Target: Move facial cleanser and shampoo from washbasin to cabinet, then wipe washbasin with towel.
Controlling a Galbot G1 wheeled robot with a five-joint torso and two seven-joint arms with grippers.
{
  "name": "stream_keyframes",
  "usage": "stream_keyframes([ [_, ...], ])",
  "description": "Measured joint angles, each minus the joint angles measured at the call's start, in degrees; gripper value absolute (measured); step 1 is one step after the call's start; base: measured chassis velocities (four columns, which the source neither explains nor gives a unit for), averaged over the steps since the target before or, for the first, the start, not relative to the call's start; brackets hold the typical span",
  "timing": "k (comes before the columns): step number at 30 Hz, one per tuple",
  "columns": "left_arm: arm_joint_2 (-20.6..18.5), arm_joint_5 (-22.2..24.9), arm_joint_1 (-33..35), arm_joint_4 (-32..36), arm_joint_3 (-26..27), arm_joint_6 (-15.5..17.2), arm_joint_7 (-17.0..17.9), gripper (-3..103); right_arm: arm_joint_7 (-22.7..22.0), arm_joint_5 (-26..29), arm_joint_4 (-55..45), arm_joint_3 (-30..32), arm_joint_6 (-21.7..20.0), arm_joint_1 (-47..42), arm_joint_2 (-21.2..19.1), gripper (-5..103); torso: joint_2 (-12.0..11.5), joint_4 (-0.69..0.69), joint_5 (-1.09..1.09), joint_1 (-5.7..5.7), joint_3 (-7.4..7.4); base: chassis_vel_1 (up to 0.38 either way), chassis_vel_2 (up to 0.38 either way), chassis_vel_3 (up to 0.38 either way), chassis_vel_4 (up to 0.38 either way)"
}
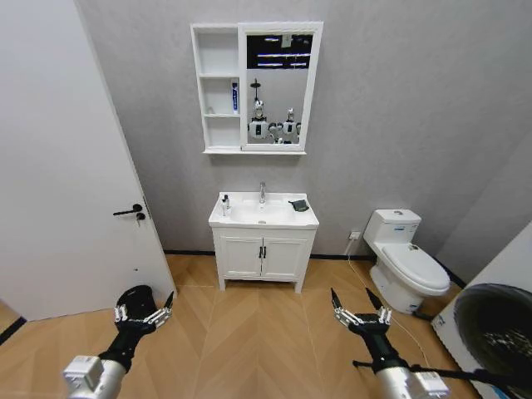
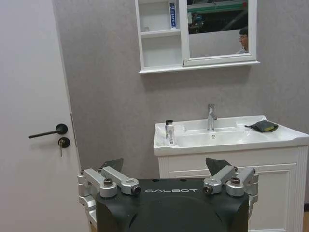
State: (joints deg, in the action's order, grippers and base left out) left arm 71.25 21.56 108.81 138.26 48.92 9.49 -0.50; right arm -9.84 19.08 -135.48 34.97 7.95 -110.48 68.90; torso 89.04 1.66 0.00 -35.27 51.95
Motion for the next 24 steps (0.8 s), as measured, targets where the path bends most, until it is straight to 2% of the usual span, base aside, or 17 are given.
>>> stream_keyframes([
  [24,2.8,-0.9,0.4,0.9,0.1,-0.6,-0.6,97,0.3,-0.8,-0.6,-0.6,-1.1,-1.2,1.3,100,0.0,0.00,0.01,0.00,0.00,0.000,0.000,0.000,0.000],
])
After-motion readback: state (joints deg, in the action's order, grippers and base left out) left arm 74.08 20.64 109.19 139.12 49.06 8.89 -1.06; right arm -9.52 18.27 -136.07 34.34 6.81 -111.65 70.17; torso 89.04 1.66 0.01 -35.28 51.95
